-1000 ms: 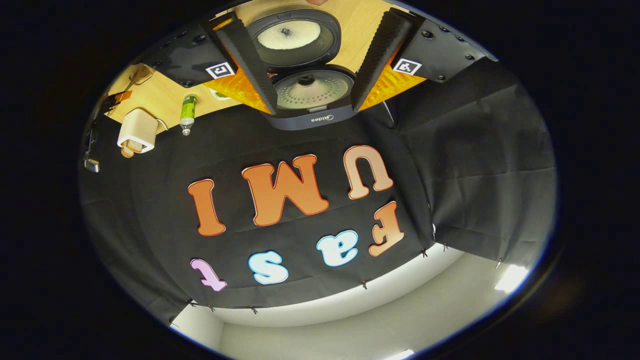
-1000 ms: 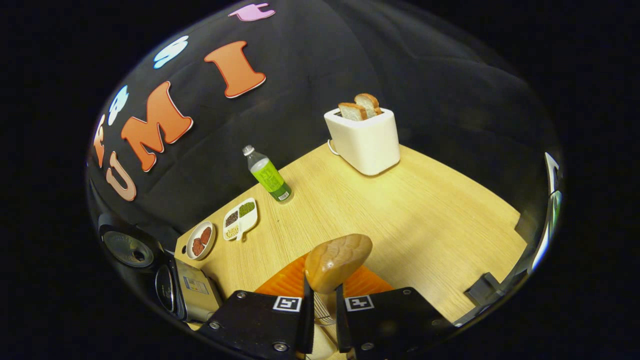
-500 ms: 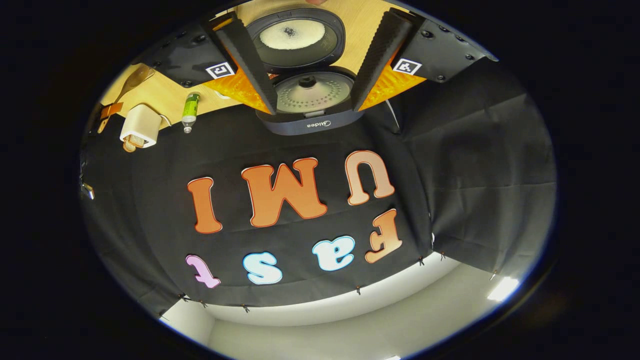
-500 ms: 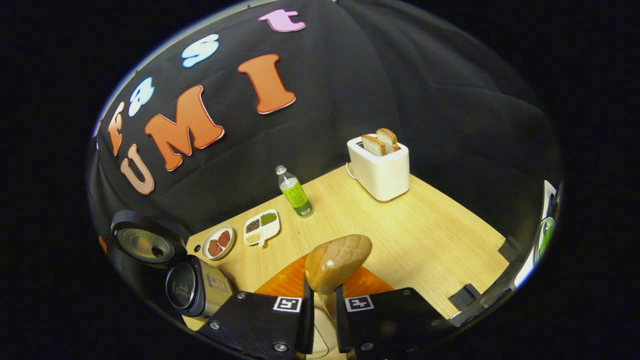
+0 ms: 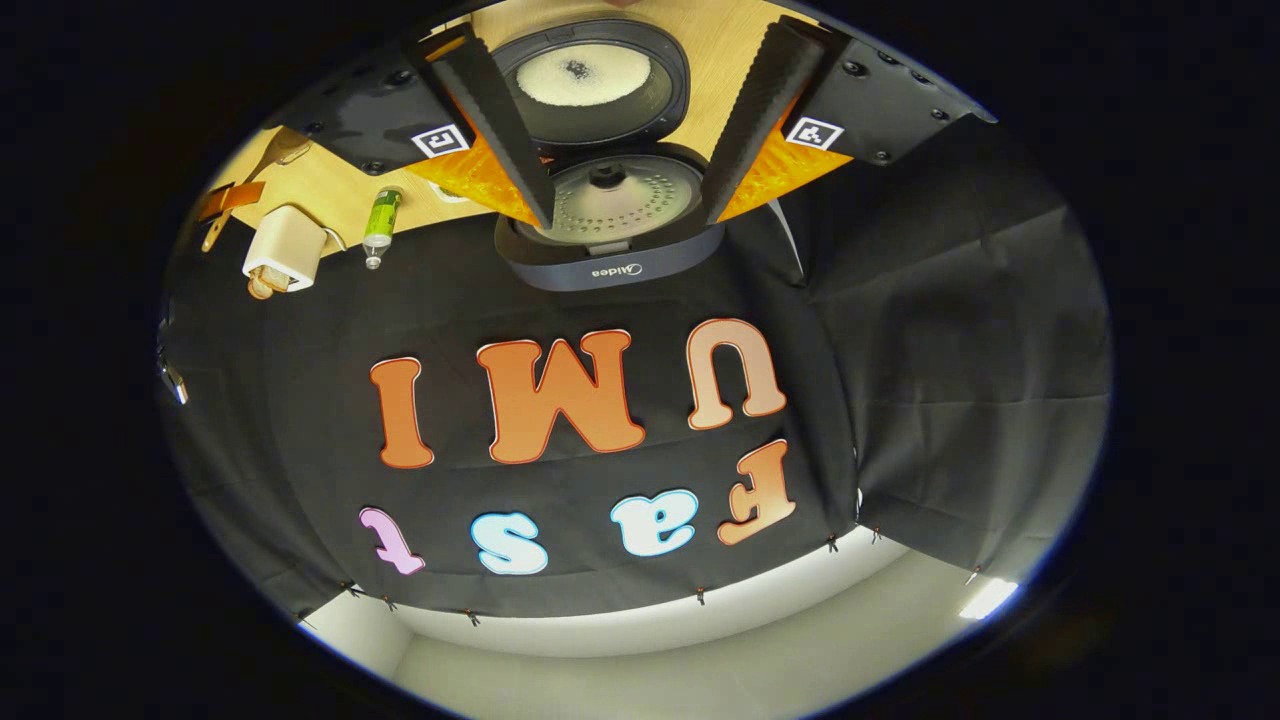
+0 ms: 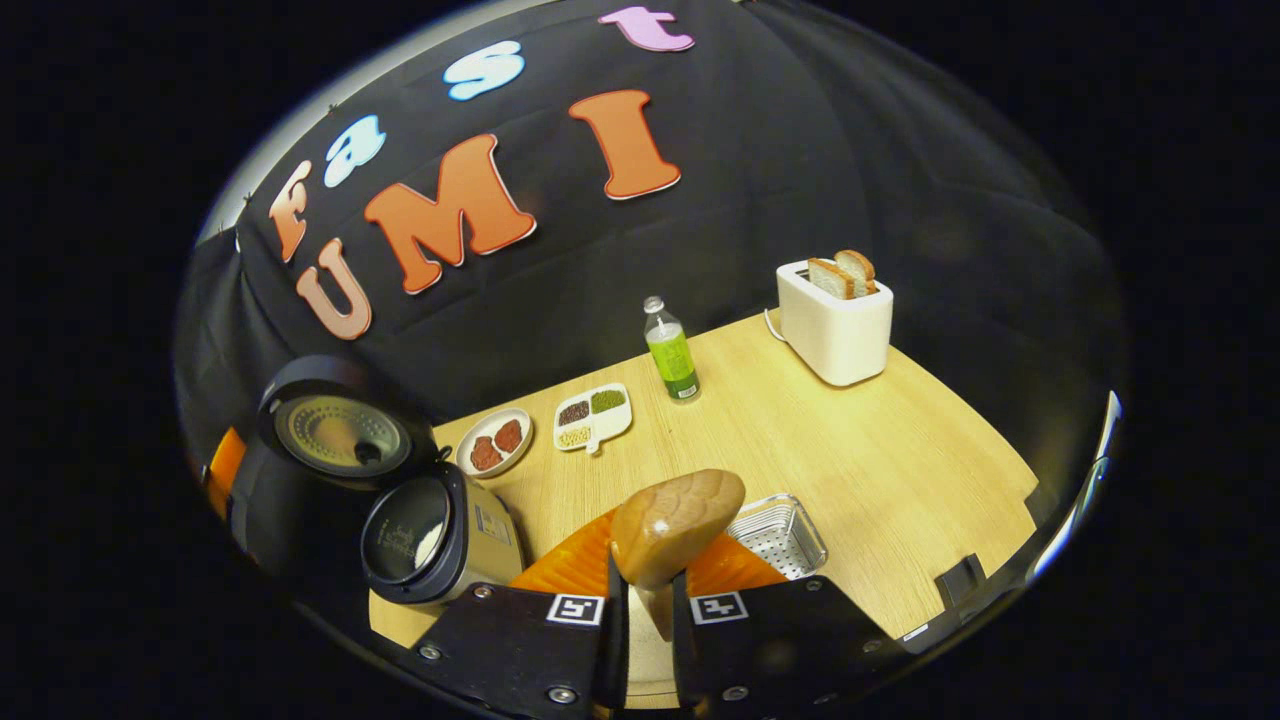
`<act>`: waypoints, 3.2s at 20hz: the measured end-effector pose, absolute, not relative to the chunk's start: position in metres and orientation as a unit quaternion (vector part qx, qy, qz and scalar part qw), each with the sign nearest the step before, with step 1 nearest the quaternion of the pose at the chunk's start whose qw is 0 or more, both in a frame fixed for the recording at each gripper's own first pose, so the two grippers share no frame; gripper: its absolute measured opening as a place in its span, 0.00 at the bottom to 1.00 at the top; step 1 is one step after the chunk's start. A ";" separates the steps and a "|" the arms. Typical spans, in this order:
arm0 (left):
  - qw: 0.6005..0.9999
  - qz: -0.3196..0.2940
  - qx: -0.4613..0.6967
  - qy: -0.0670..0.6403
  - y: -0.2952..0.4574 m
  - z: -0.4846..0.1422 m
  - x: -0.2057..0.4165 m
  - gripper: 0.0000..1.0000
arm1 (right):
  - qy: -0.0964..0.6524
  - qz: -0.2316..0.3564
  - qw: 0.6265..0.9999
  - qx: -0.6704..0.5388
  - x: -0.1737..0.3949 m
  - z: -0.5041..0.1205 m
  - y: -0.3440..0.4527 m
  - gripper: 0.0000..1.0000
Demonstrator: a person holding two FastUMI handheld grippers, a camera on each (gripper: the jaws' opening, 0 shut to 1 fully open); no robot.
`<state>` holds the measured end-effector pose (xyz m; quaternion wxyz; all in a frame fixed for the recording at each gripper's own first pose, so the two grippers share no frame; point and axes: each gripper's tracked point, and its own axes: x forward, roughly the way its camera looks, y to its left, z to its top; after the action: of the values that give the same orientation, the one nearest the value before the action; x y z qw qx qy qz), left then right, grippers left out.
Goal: Close the left gripper, press the button to open the rice cooker; take a wooden spoon from the chopstick holder with the right hand, scoop a spoonful of rice and pour it into the rice cooker, then put the wooden spoon back into the chopstick holder.
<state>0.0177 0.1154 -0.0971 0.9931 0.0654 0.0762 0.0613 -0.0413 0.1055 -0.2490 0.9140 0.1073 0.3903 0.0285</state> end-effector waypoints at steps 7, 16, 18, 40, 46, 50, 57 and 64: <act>0.992 0.050 0.056 0.097 0.140 -0.112 0.022 0.91 | 0.426 0.010 0.905 0.020 -0.066 -0.312 0.115 0.17; 0.992 0.022 0.077 0.097 0.149 -0.112 0.034 0.91 | 0.337 -0.023 0.938 -0.080 -0.050 -0.328 0.117 0.16; 0.992 0.019 0.080 0.099 0.149 -0.115 0.034 0.91 | 0.324 -0.015 0.940 -0.104 -0.052 -0.332 0.122 0.16; 0.988 0.029 0.073 0.131 0.156 -0.133 0.039 0.91 | 0.394 -0.029 0.918 -0.037 -0.075 -0.367 0.121 0.07; 0.988 0.032 0.076 0.134 0.166 -0.135 0.035 0.91 | 0.384 0.001 0.923 -0.006 -0.095 -0.364 0.165 0.05; 0.987 0.031 0.084 0.135 0.174 -0.134 0.028 0.91 | 0.387 0.017 0.921 0.027 -0.103 -0.362 0.189 0.05; 0.986 0.031 0.083 0.140 0.189 -0.137 0.023 0.91 | 0.405 0.017 0.907 0.113 -0.103 -0.364 0.203 0.04; 0.986 0.025 0.088 0.137 0.189 -0.133 0.021 0.91 | 0.448 0.061 0.869 0.201 -0.103 -0.366 0.220 0.04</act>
<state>0.0211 0.1895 -0.1330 0.9864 0.0881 0.1365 0.0247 -0.1035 0.2202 -0.3657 0.8691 0.2008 0.4479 0.0609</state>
